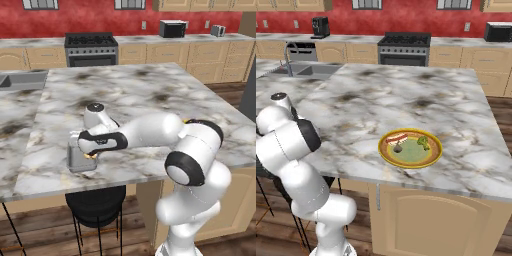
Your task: Place one cooked food and one vegetable from the large plate to each tupperware container.
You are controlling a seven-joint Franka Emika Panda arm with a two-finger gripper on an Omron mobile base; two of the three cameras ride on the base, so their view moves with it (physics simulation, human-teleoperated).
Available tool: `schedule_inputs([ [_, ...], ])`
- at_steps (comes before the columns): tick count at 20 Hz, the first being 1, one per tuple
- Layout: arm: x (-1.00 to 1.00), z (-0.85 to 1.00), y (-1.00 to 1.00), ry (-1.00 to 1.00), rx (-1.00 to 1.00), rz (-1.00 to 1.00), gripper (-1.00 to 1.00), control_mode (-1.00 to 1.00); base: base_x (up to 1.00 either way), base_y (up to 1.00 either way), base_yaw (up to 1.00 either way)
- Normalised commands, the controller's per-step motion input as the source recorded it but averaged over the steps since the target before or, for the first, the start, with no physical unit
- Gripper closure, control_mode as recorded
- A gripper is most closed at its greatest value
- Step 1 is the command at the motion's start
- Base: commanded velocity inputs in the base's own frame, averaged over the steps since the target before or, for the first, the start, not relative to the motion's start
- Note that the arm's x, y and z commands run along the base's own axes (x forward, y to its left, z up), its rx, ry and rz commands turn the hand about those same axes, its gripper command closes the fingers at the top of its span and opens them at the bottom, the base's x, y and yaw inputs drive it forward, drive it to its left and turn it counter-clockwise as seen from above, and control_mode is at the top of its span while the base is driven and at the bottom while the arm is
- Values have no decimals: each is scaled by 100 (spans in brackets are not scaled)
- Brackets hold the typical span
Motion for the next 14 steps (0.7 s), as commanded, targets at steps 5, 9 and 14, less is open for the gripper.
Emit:
schedule_inputs([
  [5,21,-4,52,2,-10,6,100,-100,0,0,0],
  [9,27,-10,9,-5,-2,8,100,-100,0,0,0],
  [14,20,-28,0,-8,1,3,100,-100,0,0,0],
])
